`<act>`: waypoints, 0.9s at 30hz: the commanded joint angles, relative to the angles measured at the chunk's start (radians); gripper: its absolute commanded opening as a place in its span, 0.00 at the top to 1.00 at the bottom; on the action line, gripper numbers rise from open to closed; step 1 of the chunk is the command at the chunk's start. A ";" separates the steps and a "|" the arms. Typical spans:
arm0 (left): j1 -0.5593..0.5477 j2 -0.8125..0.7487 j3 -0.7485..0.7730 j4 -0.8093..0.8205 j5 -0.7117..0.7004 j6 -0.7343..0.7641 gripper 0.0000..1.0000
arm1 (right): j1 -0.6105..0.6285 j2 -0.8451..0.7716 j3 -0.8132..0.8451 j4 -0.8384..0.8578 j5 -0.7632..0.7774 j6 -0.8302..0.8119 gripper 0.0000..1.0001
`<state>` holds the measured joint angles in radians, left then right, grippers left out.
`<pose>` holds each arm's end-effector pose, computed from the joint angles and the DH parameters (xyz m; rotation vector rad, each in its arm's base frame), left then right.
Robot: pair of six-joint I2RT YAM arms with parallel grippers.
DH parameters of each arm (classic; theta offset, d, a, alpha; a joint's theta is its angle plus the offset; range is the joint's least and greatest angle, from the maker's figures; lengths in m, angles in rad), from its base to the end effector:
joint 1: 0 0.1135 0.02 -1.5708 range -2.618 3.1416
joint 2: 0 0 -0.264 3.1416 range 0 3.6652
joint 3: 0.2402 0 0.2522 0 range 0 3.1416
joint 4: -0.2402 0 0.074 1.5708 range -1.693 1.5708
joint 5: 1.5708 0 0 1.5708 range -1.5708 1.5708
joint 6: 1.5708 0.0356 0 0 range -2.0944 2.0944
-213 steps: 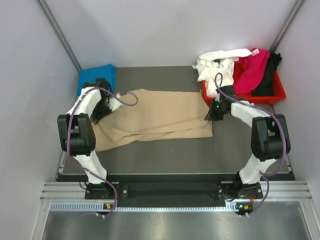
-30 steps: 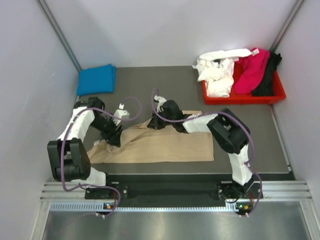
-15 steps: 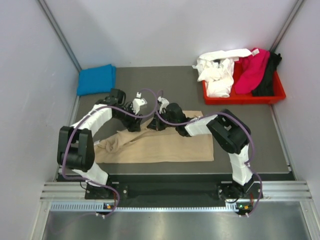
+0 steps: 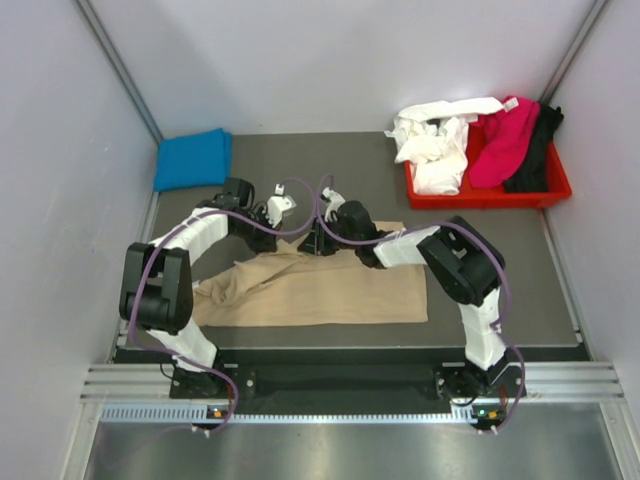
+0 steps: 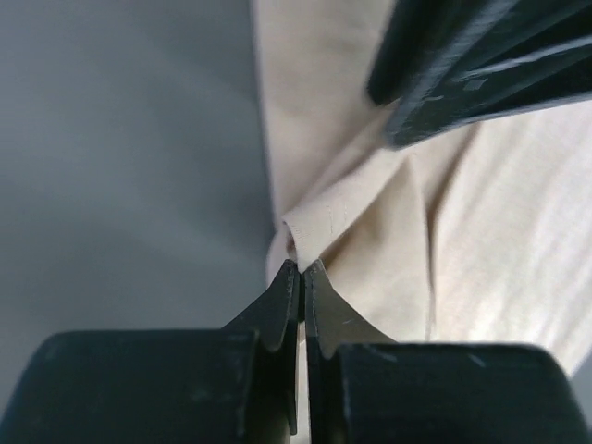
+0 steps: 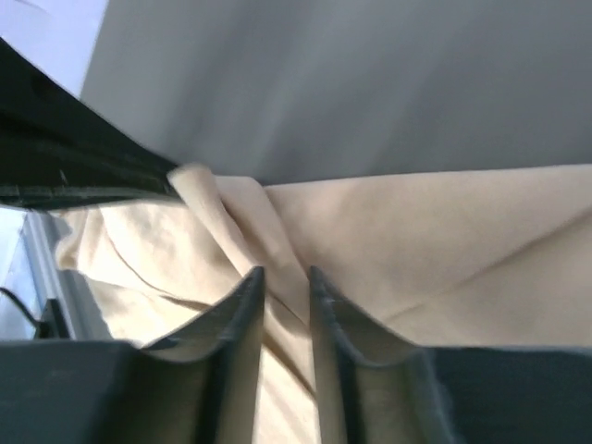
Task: Fold and stack the t-shirts
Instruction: Fold the tshirt
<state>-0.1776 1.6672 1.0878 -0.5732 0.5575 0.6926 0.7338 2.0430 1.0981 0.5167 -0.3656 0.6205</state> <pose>0.3171 -0.0761 0.1971 1.2131 2.2431 -0.5669 0.3106 0.2973 0.1407 -0.3813 2.1575 1.1897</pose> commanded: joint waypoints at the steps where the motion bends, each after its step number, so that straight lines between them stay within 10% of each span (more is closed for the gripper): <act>1: 0.004 -0.026 0.020 0.122 -0.102 -0.070 1.00 | -0.043 -0.115 0.040 -0.056 0.031 -0.053 0.71; 10: 0.035 -0.003 0.193 0.127 -0.421 -0.013 1.00 | -0.131 -0.328 0.037 -0.702 0.609 -0.401 0.41; 27: 0.033 0.123 0.320 0.334 -0.712 0.126 1.00 | -0.192 -0.129 0.180 -0.886 0.781 -0.499 0.37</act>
<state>-0.1448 1.7714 1.3514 -0.3515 -0.0864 0.7773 0.5556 1.9160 1.2530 -0.3302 0.3248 0.1368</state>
